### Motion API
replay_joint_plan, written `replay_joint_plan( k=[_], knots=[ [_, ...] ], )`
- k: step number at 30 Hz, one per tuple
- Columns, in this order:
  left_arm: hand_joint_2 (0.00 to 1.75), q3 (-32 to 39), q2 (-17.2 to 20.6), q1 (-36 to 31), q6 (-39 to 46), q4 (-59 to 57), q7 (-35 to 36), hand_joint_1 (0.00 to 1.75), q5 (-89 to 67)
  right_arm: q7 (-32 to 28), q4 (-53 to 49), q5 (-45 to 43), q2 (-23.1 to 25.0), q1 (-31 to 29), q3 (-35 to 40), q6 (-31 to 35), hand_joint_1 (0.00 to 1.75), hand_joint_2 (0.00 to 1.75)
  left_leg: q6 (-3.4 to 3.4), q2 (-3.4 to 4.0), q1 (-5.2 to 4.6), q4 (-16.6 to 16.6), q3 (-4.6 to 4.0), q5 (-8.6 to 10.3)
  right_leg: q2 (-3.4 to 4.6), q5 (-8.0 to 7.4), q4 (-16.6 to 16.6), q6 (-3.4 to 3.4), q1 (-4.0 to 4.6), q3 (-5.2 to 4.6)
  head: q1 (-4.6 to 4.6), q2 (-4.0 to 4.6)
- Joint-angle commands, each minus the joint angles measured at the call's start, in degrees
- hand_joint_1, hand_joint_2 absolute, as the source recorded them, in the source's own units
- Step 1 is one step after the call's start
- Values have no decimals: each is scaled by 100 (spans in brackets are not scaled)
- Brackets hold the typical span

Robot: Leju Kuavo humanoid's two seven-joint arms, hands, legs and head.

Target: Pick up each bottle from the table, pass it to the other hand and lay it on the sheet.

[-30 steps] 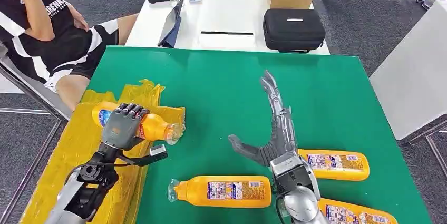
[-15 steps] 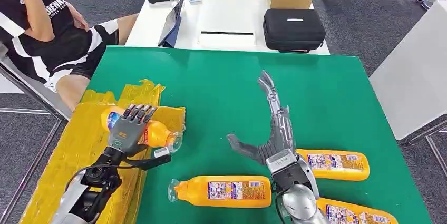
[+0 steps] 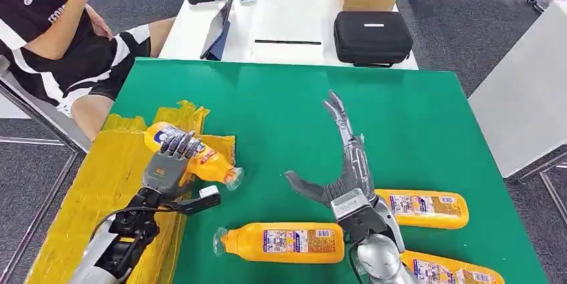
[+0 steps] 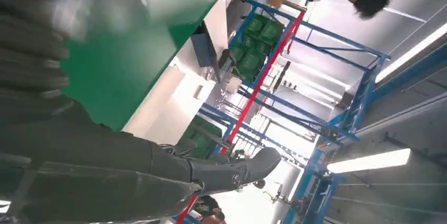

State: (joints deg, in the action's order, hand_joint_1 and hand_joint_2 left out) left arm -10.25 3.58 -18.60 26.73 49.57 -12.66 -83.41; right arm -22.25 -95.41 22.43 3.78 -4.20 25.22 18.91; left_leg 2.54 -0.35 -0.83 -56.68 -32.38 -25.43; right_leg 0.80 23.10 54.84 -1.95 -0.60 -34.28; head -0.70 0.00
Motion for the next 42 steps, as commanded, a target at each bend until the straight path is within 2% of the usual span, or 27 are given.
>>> replay_joint_plan(
  k=[1, 8, 12, 16, 18, 21, 32, 34, 37, 39, 42],
  knots=[
    [175, 90, -162, -276, -2, -503, -10, 0, 32, 17, 311, -12, -11, -171, -30, 5, 0, 175, -15, -2, 7, 2, 18, -8, -8, 8, -4, 5, 7, 20, 0, 0],
    [175, 363, -324, -105, 256, 156, -458, 0, 1029, 117, 326, 452, -34, -181, 27, 52, 0, 175, -12, -1, 7, -1, 9, -5, -7, 4, -4, 4, 8, 12, 0, 0],
    [175, 298, -335, 347, 92, 1683, -1128, 0, 2263, 84, 421, 602, -179, -141, 117, 69, 0, 175, -16, 2, 11, -4, 15, -12, -6, 9, -3, 4, 11, 20, 0, 0],
    [175, 124, -172, 997, -360, 3957, -1544, 0, 3208, -7, 462, 723, -257, 64, 84, 148, 0, 175, -15, 5, 13, -9, 10, -18, -3, 12, -1, 4, 13, 15, 0, 0],
    [175, 146, -117, 1195, -652, 4613, -1742, 0, 3547, -98, 503, 714, -241, 148, 20, 186, 0, 175, -14, 6, 15, -9, 6, -17, -1, 10, -2, 4, 15, 11, 0, 0],
    [175, 333, -188, 1399, -1294, 5302, -2404, 0, 4722, -152, 465, 719, -282, 194, -12, 130, 0, 175, -17, 10, 14, -8, 15, -23, 1, 16, -1, 6, 14, 19, 0, 0],
    [175, 425, -195, 1414, -1356, 5290, -2462, 0, 4786, -125, 436, 725, -280, 176, -15, 99, 0, 175, -19, 7, 10, 1, 21, -17, -1, 9, -9, 8, 10, 22, 0, 0],
    [175, 484, -249, 1451, -1754, 5461, -2734, 0, 5602, -19, 449, 888, -321, 181, 31, -1, 0, 175, -16, 3, 8, 3, 18, -13, -4, 8, -9, 6, 8, 19, 0, 0],
    [175, 459, -155, 1503, -1885, 5621, -2734, 0, 6144, 414, 443, 2097, -563, 213, 366, -236, 0, 175, -14, 7, 9, 2, 15, -14, 1, 7, -8, 5, 9, 17, 0, 0],
    [175, 530, -205, 1505, -1977, 5531, -2734, 0, 6171, 770, 274, 3079, -813, 300, 760, -952, 0, 175, -17, 6, 11, 4, 27, -18, -1, 12, -10, 6, 11, 30, -2, 0],
    [175, 468, -212, 1508, -1992, 5323, -2734, 0, 6161, 609, 201, 3673, -1265, 372, 1278, -1613, 0, 175, -15, -1, 9, 7, 28, -14, -9, 11, -13, 5, 9, 32, -2, 0]
  ],
)
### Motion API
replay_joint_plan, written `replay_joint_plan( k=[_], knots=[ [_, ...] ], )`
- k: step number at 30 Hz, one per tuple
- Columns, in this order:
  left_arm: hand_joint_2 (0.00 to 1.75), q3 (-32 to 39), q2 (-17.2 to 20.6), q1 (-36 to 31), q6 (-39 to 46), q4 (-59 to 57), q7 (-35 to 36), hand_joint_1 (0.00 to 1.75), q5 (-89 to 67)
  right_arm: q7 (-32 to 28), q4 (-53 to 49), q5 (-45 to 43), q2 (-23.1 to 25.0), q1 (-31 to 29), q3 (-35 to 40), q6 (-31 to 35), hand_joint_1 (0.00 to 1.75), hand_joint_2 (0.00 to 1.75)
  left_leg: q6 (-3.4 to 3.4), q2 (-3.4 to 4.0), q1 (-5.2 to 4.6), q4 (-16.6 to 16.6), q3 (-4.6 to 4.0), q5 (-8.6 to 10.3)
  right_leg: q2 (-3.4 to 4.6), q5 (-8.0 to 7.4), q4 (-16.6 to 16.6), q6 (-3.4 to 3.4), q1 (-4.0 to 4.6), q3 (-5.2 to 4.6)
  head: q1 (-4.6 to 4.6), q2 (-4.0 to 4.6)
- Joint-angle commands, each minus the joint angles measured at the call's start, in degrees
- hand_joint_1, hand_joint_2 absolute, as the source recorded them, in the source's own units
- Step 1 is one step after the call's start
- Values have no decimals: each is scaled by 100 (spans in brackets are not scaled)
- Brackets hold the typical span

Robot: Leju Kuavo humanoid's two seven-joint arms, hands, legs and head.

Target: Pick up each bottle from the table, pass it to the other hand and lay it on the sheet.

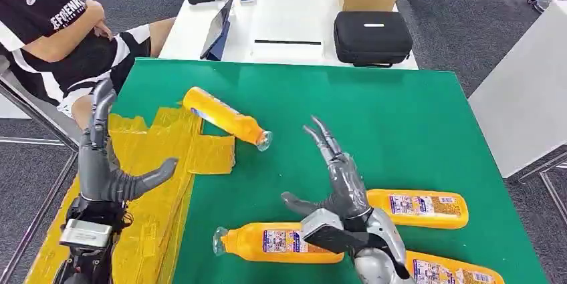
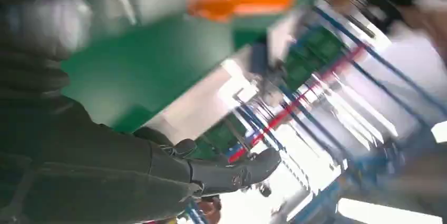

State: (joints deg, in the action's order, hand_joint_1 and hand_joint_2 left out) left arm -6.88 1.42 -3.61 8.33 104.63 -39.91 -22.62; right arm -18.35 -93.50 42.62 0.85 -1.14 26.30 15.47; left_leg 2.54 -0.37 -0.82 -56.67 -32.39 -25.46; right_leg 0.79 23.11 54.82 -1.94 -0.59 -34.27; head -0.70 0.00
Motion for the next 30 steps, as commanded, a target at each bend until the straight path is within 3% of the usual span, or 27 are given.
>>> replay_joint_plan(
  k=[1, 5, 8, 18, 23, 26, 30],
  knots=[
    [175, 76, 17, 7, -120, -263, -9, 0, 115, 20, 13, 1755, -1269, 74, 1388, -1447, 0, 175, -19, -3, 10, 7, 38, -16, -13, 15, -12, 5, 10, 42, 0, 0],
    [175, 162, -132, -23, -181, -381, -9, 0, 69, 57, 59, 1374, -1691, 25, 1326, -1784, 0, 175, -22, -14, 11, 6, 48, -22, -24, 21, -16, 4, 12, 57, -2, 0],
    [175, 323, -332, -164, -559, -467, -9, 0, 64, 479, 10, 1516, -1625, 9, 1196, -2089, 0, 175, -17, -7, 5, -2, 29, -17, -11, 12, -9, 3, 6, 36, 0, 0],
    [175, 538, -636, -528, -948, -998, -9, 0, 20, 954, 376, 1734, -1607, 16, 1281, -2686, 0, 175, -12, -12, -1, 5, 18, -6, -12, 4, -11, 3, 1, 20, -2, 0],
    [175, 555, -698, -526, -978, -1067, -2, 0, -11, 1454, 788, 2100, -1485, 74, 1087, -2418, 0, 175, -12, -11, 4, 7, 26, -8, -13, 5, -16, 2, 5, 29, -2, 0],
    [175, 624, -686, -413, -930, -1006, 26, 0, -30, 1424, 941, 2175, -1549, 326, 1036, -2114, 0, 175, -18, -15, 8, 9, 39, -13, -20, 11, -21, 3, 9, 47, -2, 0],
    [175, 794, -684, -129, -800, -759, 27, 0, -26, 1474, 1430, 2412, -1333, 197, 1111, -2048, 0, 175, -19, -3, 6, 10, 39, -16, -7, 10, -19, 5, 7, 41, -2, 0]
  ],
)
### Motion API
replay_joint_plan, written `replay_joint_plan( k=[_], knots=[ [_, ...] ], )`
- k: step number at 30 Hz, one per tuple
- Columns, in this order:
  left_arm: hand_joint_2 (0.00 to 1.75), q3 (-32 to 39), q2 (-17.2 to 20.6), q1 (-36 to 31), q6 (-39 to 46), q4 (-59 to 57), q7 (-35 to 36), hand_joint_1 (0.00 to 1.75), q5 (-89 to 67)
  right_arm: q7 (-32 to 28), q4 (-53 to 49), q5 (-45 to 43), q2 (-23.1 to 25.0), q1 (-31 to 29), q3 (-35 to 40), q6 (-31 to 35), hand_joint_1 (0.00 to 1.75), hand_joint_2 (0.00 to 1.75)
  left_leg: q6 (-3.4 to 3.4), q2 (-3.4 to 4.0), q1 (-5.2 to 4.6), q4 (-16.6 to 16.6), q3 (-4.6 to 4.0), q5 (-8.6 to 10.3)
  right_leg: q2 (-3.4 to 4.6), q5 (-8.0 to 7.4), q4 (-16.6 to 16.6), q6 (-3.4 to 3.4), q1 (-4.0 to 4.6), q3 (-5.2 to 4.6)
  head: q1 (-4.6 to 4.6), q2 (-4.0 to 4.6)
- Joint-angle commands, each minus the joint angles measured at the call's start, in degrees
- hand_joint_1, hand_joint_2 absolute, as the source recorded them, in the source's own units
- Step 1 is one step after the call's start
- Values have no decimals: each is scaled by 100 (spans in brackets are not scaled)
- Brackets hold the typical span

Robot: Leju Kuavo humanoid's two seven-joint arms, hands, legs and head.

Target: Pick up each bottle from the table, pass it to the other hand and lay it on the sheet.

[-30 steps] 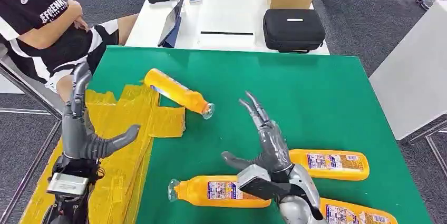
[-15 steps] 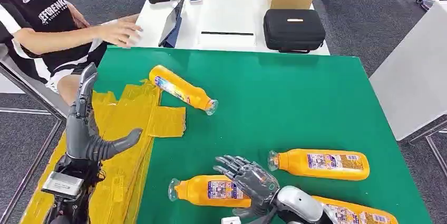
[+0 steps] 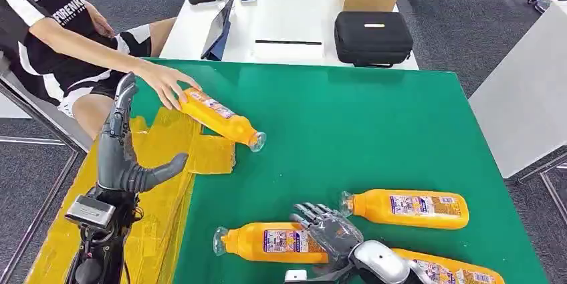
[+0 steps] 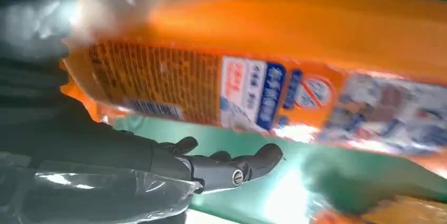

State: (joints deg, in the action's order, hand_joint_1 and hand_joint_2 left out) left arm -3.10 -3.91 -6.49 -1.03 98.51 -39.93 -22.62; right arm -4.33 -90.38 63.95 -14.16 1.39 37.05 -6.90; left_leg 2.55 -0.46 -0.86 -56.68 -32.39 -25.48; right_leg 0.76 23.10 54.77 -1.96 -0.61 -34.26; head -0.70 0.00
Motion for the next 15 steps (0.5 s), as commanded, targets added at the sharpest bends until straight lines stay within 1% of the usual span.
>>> replay_joint_plan(
  k=[1, 2, 3, 4, 5, 6, 7, 11, 12, 14, 15],
  knots=[
    [175, 443, -152, 243, 157, -86, 23, 0, -24, 147, 1340, 393, 289, -129, 77, 180, 0, 175, -16, 14, 8, 10, 31, -11, 6, 6, -13, 6, 8, 31, -2, 0],
    [175, 453, -162, 284, 168, -64, 10, 0, -23, 176, 1492, 450, 370, -180, 98, 183, 0, 175, -19, 24, 9, 13, 37, -13, 15, 5, -16, 8, 9, 33, -2, 0],
    [175, 450, -170, 300, 172, -60, 2, 0, -24, 191, 1599, 484, 424, -225, 110, 207, 0, 175, -15, 20, 9, 12, 27, -9, 13, 1, -15, 6, 9, 27, 0, 0],
    [175, 443, -181, 305, 184, -56, -7, 0, -35, 191, 1690, 478, 458, -250, 115, 202, 0, 175, -23, 26, 12, 16, 45, -16, 15, 6, -19, 10, 13, 43, -2, 0],
    [175, 428, -188, 308, 213, -49, -7, 0, -76, 210, 1799, 514, 497, -291, 120, 223, 0, 175, -20, 18, 12, 13, 35, -10, 8, 2, -18, 8, 13, 34, -2, 0],
    [175, 368, -205, 339, 270, -9, -7, 0, -143, 272, 2130, 701, 644, -406, 141, 333, 0, 175, -14, 19, 9, 9, 26, -7, 3, 2, -12, 6, 9, 24, -2, 0],
    [175, 334, -211, 353, 283, 24, -7, 0, -148, 277, 2284, 765, 731, -473, 146, 372, 0, 175, -22, 14, 14, 11, 38, -9, -4, 6, -16, 10, 14, 37, -2, 0],
    [175, 206, -206, 399, 377, 108, -7, 0, -205, 385, 3213, 1243, 1242, -861, 223, 815, 0, 175, -23, 42, 24, 13, 54, -9, 20, -4, -22, 12, 23, 49, 0, 0],
    [175, 191, -205, 395, 388, 116, -7, 0, -205, 358, 3417, 1311, 1362, -951, 226, 910, 10, 175, -29, 42, 24, 10, 56, -20, 27, -5, -15, 13, 23, 48, -2, 0],
    [175, 185, -209, 407, 414, 128, -7, 0, -205, 343, 3740, 1425, 1524, -1124, 270, 1114, 145, 175, -39, 48, 26, 14, 68, -20, 34, -11, -17, 29, 26, 57, -4, 0],
    [175, 185, -209, 407, 414, 128, -7, 0, -205, 343, 3740, 1425, 1524, -1124, 270, 1114, 145, 175, -33, 53, 27, 11, 69, -20, 40, -12, -16, 31, 28, 55, -2, 0]
  ],
)
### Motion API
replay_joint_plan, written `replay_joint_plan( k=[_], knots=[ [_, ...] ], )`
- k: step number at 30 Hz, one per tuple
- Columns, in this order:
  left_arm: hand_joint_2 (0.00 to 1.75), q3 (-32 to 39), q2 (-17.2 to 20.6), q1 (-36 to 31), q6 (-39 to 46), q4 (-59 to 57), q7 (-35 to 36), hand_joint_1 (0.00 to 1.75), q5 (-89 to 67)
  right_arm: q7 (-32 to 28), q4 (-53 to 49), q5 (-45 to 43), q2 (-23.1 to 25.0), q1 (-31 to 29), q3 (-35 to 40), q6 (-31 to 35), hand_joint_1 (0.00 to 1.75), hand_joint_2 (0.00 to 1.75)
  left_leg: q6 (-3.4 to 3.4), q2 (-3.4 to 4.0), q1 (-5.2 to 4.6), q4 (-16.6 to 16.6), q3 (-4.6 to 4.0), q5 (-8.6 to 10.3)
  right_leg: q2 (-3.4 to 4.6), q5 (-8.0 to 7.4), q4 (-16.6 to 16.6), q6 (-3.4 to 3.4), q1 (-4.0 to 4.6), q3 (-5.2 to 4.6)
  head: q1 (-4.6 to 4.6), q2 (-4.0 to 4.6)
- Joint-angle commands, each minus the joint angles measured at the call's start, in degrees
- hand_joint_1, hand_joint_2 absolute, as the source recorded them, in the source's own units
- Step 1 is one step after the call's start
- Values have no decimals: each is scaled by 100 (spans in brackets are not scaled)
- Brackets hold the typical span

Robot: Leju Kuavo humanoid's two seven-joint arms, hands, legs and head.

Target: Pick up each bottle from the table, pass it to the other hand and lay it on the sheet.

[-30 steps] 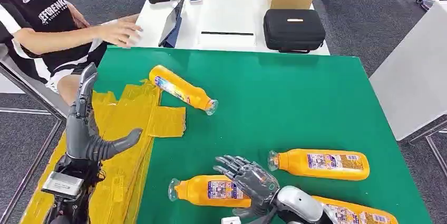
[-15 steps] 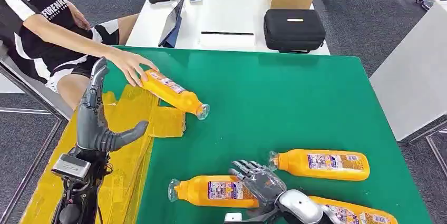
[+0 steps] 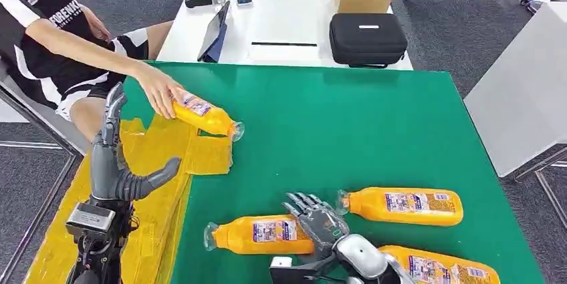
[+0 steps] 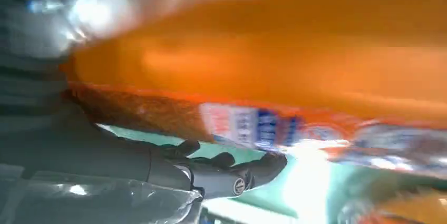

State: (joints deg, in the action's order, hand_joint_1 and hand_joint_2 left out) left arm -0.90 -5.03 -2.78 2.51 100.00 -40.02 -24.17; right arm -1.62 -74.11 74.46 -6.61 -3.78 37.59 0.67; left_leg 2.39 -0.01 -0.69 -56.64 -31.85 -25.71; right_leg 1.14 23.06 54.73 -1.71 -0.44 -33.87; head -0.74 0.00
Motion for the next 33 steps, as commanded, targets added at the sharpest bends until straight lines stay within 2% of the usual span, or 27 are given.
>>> replay_joint_plan(
  k=[1, 2, 4, 8, 10, 14, 17, 19, 25, 28, 29, 30, 33],
  knots=[
    [175, -36, -102, 30, 67, -30, 2, 0, -48, 36, 2163, 346, 797, -638, 198, 391, 152, 175, -24, 0, 13, 9, 13, 7, -9, -10, -15, 10, 13, 16, 2, 0],
    [175, -40, -104, 25, 72, -36, 2, 0, -42, 10, 2172, 340, 804, -642, 190, 423, 171, 175, -19, -6, 13, 6, 11, 10, -12, -4, -13, 12, 14, 14, 4, 0],
    [175, -39, -104, 23, 72, -39, 2, 0, -37, 4, 2166, 336, 807, -635, 177, 434, 175, 175, -25, -7, 15, 7, 11, 17, -13, -1, -14, 19, 15, 13, 2, 0],
    [175, -27, -98, 31, 83, -37, 2, 0, -14, -21, 2060, 357, 786, -596, 131, 497, 175, 175, -21, -8, 16, 6, 19, 27, -12, -21, -10, 49, 19, 17, 4, 0],
    [175, -27, -98, 31, 83, -37, 2, 0, -14, -21, 2060, 357, 786, -596, 131, 497, 175, 175, -25, -12, 18, 7, 21, 27, -18, -26, -11, 40, 25, 21, 4, 0],
    [175, -21, -119, 68, 35, 1, 2, 0, 67, -203, 1752, 153, 807, -555, -130, 1074, 175, 175, -37, -16, 25, 6, 20, 24, -30, -23, -12, 43, 30, 19, 2, 0],
    [175, -33, -186, 126, 64, 97, 2, 0, 78, -272, 1069, -641, 1058, -356, -985, 2152, 175, 175, -27, -16, 24, -1, 18, 26, -25, -24, -3, 42, 26, 16, 4, 0],
    [175, -81, -189, 151, 93, 145, 25, 0, 46, -577, 525, -1534, 1196, -199, -1507, 2477, 175, 175, -30, -11, 24, -5, 12, 24, -20, -22, 4, 41, 25, 9, 4, 0],
    [175, -106, -182, 150, 107, 138, 35, 0, 39, -606, 306, -1668, 1179, -109, -1623, 2460, 175, 175, -24, -26, 20, 0, -32, 44, -30, -27, 2, 33, 21, -23, 2, 0],
    [175, -181, -174, 132, 126, 103, 60, 0, 68, -1093, 34, -2581, 1338, -11, -2036, 3041, 175, 175, -25, -29, 21, -2, -35, 43, -32, -26, 3, 33, 22, -27, 4, 0],
    [175, -238, -152, 108, 121, 71, 74, 0, 99, -1337, -145, -3172, 1363, 22, -2191, 3074, 175, 175, -38, -34, 26, -6, -19, 27, -43, -8, 7, 35, 27, -9, 2, 0],
    [175, -315, -125, 77, 134, 19, 86, 0, 100, -1540, -335, -3765, 1372, 65, -2349, 3039, 175, 175, -27, -32, 19, -4, -48, 43, -35, -24, 7, 33, 20, -38, 2, 0],
    [175, -433, -124, 36, 171, -95, 180, 0, 98, -1855, -561, -4800, 1419, 163, -2643, 2975, 175, 175, -24, -37, 16, -3, -65, 46, -38, -27, 5, 32, 18, -56, 2, 0]
  ],
)
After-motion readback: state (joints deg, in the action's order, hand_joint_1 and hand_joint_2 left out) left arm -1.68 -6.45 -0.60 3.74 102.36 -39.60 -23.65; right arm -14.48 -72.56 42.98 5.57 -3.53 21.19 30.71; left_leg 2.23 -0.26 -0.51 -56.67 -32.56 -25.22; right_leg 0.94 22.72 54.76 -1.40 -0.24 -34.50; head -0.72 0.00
